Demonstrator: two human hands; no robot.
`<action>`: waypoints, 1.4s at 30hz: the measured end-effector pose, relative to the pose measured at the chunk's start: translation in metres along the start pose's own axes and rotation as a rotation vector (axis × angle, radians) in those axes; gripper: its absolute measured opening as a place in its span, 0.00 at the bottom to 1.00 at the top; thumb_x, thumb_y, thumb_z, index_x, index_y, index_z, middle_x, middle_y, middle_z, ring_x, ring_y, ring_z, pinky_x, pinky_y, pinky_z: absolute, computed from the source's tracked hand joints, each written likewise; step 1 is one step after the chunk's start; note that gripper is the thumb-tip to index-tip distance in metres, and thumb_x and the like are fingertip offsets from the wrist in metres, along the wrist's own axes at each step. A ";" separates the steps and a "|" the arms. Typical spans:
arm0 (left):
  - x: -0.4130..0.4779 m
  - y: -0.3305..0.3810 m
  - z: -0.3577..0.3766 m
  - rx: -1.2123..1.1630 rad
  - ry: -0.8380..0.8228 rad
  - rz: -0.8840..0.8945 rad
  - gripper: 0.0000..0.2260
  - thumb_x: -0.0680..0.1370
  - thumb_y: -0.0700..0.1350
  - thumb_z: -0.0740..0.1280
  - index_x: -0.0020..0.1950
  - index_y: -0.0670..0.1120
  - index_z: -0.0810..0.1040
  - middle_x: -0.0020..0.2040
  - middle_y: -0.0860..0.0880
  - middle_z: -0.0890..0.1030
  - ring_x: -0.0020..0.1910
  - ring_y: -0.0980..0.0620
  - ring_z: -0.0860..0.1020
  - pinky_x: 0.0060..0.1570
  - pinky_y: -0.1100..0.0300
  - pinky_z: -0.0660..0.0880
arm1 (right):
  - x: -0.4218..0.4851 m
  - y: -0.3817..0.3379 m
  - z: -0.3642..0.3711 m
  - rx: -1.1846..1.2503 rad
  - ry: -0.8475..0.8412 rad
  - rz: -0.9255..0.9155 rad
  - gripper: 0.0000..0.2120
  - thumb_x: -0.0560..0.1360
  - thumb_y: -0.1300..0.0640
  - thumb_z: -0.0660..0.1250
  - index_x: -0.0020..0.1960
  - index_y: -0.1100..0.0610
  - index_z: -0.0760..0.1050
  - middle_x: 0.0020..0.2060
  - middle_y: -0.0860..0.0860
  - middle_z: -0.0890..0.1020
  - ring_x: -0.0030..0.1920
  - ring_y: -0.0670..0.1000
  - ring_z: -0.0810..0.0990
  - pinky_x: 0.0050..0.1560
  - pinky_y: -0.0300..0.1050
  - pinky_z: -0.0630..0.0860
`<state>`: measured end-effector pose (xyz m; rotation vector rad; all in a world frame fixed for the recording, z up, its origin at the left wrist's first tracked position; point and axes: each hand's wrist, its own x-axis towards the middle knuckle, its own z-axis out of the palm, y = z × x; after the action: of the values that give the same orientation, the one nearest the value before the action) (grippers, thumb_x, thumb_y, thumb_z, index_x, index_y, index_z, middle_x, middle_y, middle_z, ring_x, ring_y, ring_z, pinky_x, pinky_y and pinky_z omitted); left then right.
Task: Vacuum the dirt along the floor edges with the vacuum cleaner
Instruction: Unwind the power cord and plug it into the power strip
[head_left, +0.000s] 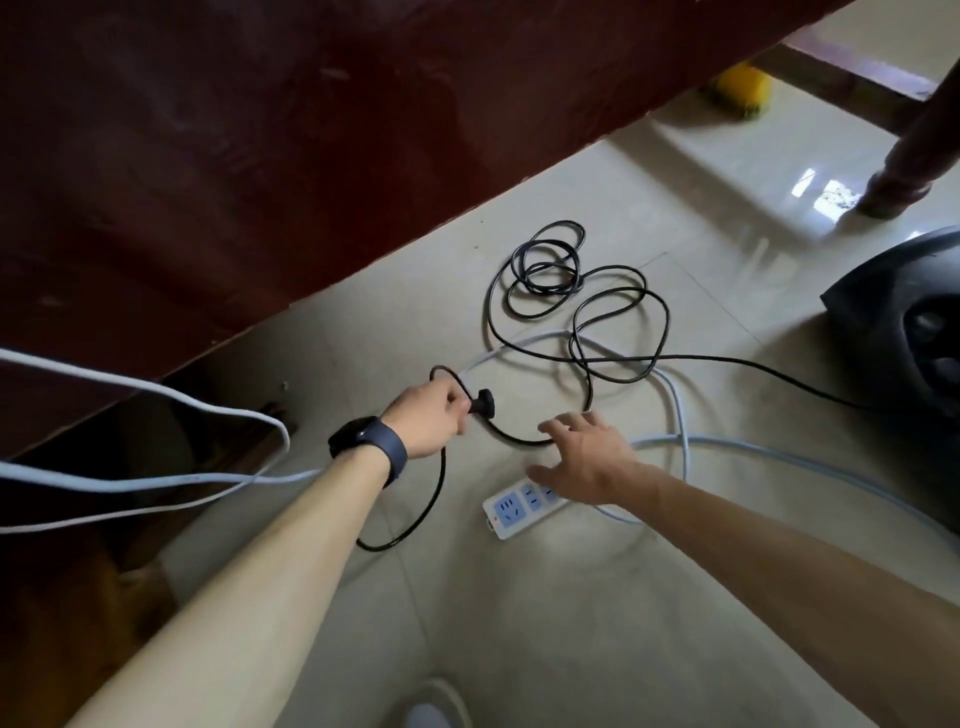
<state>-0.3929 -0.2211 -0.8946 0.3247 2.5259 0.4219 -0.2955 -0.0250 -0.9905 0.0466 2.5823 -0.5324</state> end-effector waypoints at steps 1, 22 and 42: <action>-0.002 -0.003 0.010 0.058 -0.038 0.003 0.07 0.83 0.49 0.58 0.48 0.50 0.73 0.47 0.50 0.83 0.48 0.45 0.79 0.43 0.57 0.69 | -0.005 0.008 0.009 -0.049 -0.014 -0.006 0.37 0.77 0.31 0.63 0.80 0.48 0.62 0.79 0.53 0.65 0.78 0.59 0.59 0.75 0.56 0.63; -0.028 -0.066 0.095 0.222 -0.083 0.110 0.09 0.80 0.55 0.64 0.58 0.58 0.79 0.55 0.53 0.82 0.55 0.47 0.78 0.49 0.55 0.75 | -0.024 0.044 0.042 -0.077 0.082 -0.036 0.32 0.85 0.36 0.50 0.84 0.48 0.51 0.85 0.50 0.48 0.83 0.60 0.49 0.80 0.61 0.51; -0.016 -0.022 0.089 0.192 -0.192 -0.158 0.15 0.79 0.56 0.62 0.39 0.51 0.80 0.37 0.56 0.84 0.41 0.51 0.80 0.47 0.57 0.77 | -0.023 0.046 0.043 -0.101 0.070 -0.055 0.33 0.84 0.34 0.47 0.84 0.48 0.49 0.85 0.51 0.48 0.82 0.61 0.49 0.80 0.62 0.52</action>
<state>-0.3331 -0.2259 -0.9658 0.2235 2.3848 0.0826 -0.2496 0.0029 -1.0302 -0.0404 2.6813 -0.4264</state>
